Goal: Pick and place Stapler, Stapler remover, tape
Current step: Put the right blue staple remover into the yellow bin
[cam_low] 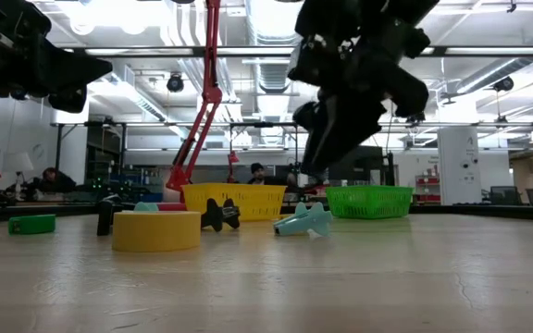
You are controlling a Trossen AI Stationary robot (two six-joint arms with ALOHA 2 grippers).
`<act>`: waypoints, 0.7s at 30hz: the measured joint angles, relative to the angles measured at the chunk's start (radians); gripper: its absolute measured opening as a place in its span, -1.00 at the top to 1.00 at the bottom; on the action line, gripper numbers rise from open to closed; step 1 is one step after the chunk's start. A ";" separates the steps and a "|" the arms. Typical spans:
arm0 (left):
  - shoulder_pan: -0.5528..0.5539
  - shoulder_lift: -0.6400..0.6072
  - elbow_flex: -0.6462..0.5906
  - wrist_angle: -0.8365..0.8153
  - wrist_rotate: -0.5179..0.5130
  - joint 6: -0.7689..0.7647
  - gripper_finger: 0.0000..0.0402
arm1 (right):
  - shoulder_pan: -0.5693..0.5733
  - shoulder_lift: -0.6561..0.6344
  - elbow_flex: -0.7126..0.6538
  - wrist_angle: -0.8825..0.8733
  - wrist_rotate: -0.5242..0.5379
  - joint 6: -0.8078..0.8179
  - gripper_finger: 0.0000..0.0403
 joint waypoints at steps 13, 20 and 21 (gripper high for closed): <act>0.000 0.002 0.000 -0.014 0.000 0.000 0.96 | 0.002 0.080 -0.005 0.104 0.000 -0.024 0.48; 0.000 0.002 0.000 -0.015 0.000 0.000 0.96 | 0.004 0.123 -0.006 0.109 0.000 -0.021 0.53; 0.000 0.002 0.000 -0.015 0.000 0.000 0.96 | 0.004 0.128 -0.006 0.117 -0.001 -0.021 0.54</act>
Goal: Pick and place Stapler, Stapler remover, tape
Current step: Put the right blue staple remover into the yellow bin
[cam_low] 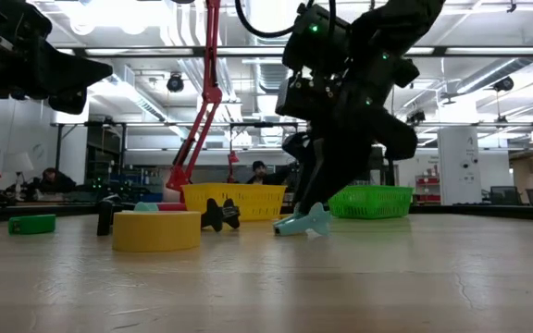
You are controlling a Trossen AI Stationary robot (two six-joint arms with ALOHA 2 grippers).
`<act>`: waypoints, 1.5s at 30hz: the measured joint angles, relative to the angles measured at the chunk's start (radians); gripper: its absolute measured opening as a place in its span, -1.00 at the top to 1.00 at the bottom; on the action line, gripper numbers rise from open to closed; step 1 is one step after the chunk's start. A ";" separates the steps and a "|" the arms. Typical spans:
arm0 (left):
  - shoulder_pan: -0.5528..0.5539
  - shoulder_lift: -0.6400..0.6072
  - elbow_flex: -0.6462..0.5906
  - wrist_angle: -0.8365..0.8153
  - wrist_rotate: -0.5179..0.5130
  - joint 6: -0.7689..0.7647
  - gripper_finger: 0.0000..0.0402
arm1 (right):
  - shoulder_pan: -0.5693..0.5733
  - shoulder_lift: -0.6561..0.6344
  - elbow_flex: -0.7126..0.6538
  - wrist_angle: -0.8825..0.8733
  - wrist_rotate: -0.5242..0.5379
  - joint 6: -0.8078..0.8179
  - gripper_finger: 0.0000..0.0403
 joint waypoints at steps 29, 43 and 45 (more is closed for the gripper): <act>0.000 0.000 0.000 -0.001 0.000 0.000 0.96 | 0.000 -0.014 0.023 0.009 -0.025 -0.001 0.96; 0.000 0.000 0.000 -0.002 0.000 0.000 0.96 | -0.086 -0.067 0.124 0.013 0.141 -0.074 0.96; 0.000 0.000 0.000 -0.002 0.000 0.000 0.96 | -0.112 -0.067 0.127 0.031 0.163 -0.074 0.96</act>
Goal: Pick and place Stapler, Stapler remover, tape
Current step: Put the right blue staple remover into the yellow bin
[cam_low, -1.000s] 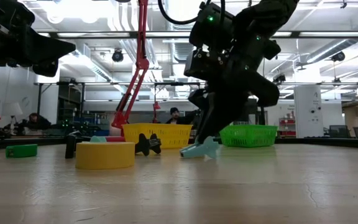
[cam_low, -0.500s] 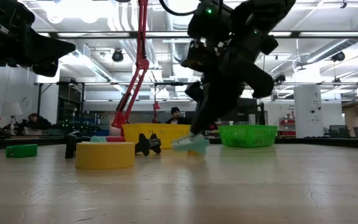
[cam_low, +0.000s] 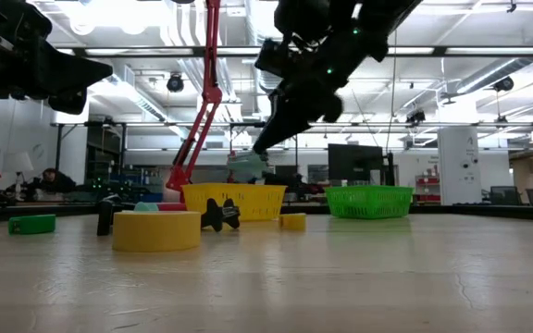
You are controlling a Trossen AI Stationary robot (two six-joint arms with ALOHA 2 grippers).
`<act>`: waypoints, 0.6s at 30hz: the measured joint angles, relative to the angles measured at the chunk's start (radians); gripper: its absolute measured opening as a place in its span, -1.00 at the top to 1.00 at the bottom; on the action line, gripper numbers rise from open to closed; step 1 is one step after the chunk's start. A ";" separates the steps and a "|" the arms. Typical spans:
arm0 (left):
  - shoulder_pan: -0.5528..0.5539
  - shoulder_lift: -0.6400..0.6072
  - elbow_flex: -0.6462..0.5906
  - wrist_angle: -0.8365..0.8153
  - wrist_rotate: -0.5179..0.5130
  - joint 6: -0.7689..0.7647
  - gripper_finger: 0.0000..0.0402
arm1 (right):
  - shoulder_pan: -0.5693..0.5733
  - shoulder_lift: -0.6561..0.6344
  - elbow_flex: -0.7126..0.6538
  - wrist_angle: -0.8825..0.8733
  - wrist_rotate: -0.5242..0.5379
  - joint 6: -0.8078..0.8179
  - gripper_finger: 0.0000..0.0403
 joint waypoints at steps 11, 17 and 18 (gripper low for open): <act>0.000 0.000 0.000 0.000 0.000 0.000 0.96 | -0.167 0.000 0.002 0.088 0.052 0.004 0.96; 0.000 0.000 0.000 -0.001 0.000 0.000 0.96 | -0.235 0.012 0.003 0.101 0.003 0.013 0.96; 0.000 0.000 0.000 -0.001 0.000 0.000 0.96 | -0.242 0.020 0.002 0.104 -0.006 0.015 0.96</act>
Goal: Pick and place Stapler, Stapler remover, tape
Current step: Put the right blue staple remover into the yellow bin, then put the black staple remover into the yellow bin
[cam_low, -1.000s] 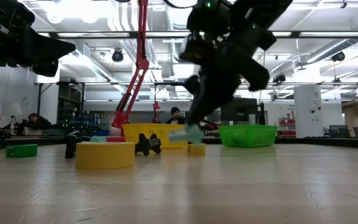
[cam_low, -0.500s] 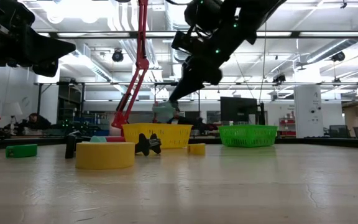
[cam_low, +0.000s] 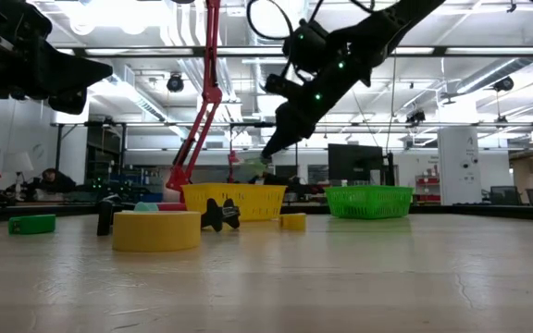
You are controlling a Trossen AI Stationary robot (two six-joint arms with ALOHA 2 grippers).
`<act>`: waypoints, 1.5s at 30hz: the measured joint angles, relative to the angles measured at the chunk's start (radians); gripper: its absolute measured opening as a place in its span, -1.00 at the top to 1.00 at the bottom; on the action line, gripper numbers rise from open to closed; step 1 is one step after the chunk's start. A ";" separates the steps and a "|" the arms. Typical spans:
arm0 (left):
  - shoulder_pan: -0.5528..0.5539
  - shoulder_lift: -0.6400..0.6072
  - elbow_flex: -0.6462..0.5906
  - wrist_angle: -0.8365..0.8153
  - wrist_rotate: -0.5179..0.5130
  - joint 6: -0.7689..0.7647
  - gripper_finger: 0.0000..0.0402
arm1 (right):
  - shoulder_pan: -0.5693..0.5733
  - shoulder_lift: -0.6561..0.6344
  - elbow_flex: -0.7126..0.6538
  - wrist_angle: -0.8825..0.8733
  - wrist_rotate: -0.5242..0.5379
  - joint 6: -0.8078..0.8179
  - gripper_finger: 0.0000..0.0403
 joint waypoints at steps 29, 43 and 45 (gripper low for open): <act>0.000 0.000 0.000 0.000 0.000 0.000 0.96 | -0.015 0.050 0.000 0.028 -0.027 0.056 0.58; 0.000 0.000 0.000 0.000 0.000 0.000 0.96 | 0.198 0.034 -0.001 0.026 -0.114 0.147 0.44; 0.000 0.000 0.000 0.000 0.000 0.000 0.96 | 0.222 0.034 -0.001 0.028 -0.115 0.176 0.46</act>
